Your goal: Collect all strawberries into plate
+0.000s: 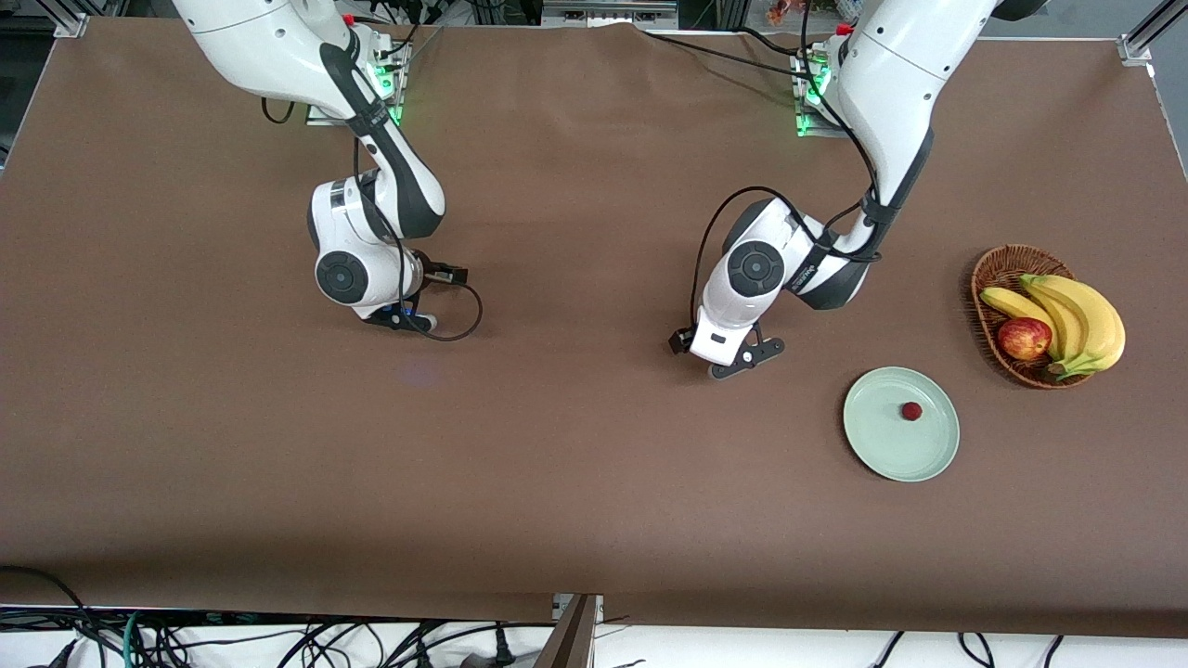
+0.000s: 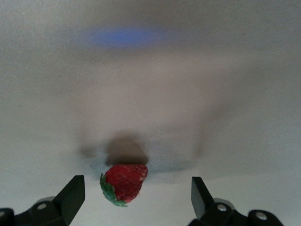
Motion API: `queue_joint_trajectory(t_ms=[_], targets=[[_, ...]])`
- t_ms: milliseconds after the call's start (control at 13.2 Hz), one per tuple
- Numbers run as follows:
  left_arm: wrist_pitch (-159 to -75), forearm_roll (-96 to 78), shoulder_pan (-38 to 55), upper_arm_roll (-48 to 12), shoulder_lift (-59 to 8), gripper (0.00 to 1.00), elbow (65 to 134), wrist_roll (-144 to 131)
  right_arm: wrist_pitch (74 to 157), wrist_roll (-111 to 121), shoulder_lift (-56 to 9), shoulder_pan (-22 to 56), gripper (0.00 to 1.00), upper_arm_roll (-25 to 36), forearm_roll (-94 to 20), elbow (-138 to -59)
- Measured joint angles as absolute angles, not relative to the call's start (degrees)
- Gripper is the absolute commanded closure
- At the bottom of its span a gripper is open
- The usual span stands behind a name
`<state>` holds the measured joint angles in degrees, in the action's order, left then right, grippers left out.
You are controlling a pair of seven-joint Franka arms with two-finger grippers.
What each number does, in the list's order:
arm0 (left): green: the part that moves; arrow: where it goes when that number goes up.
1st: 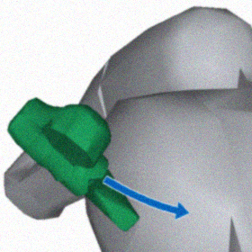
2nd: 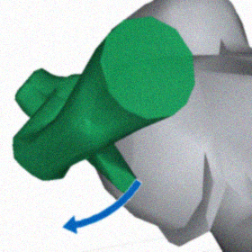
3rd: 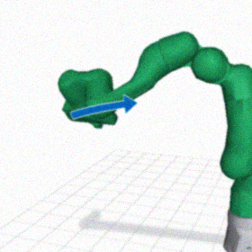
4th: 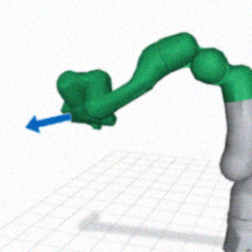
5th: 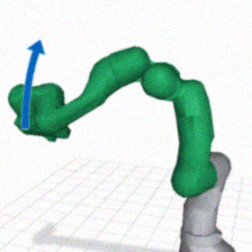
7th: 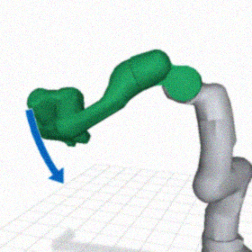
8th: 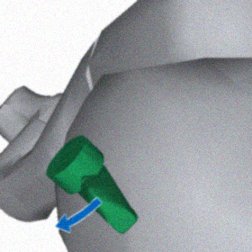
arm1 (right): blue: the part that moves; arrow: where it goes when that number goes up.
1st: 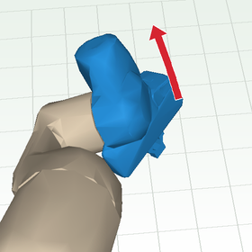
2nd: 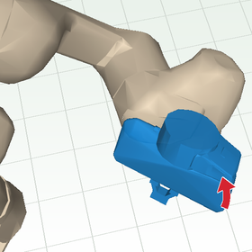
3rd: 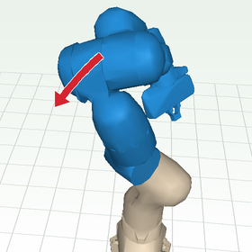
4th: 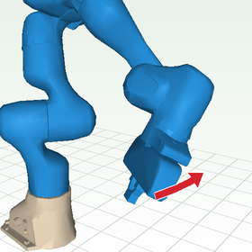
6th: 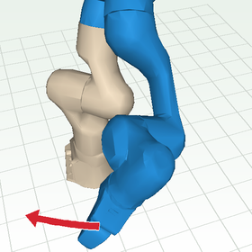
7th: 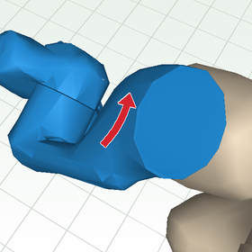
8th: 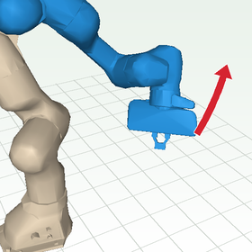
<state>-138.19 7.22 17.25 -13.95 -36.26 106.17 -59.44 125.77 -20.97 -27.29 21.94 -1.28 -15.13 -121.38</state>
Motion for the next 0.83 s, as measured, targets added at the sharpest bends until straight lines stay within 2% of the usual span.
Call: queue_joint_trajectory(t_ms=[76, 227, 454, 530, 681, 757, 833], targets=[[-136.9, 7.9, 17.3, -13.9, -36.1, 0.00, 106.0, -59.5, 126.0, -21.0, -27.3, 21.9, 0.04, -1.5, -15.1, -121.5], [-130.4, 10.6, 17.3, -13.8, -35.1, 0.00, 104.8, -59.5, 126.1, -21.0, -27.3, 21.9, 0.44, -1.6, -15.1, -121.6], [-123.5, 11.7, 17.3, -13.7, -33.2, 0.00, 103.1, -59.5, 126.1, -21.0, -27.3, 21.9, 0.84, -1.9, -15.1, -121.6], [-123.0, 13.1, 17.3, -13.7, -33.4, 0.00, 103.3, -59.5, 126.1, -21.0, -27.3, 21.9, 0.92, -2.0, -15.1, -121.7], [-123.5, 17.8, 17.3, -13.6, -35.2, 0.00, 103.9, -59.8, 126.1, -21.0, -27.1, 21.9, 1.00, -2.0, -15.1, -121.7], [-124.7, 19.1, 17.3, -13.5, -36.7, 0.08, 104.0, -60.0, 126.0, -21.0, -27.0, 21.9, 1.00, -2.0, -15.1, -121.7], [-125.8, 19.6, 17.3, -13.5, -38.0, 0.25, 104.0, -60.0, 126.0, -21.0, -27.0, 21.9, 1.00, -2.0, -15.1, -121.7]])
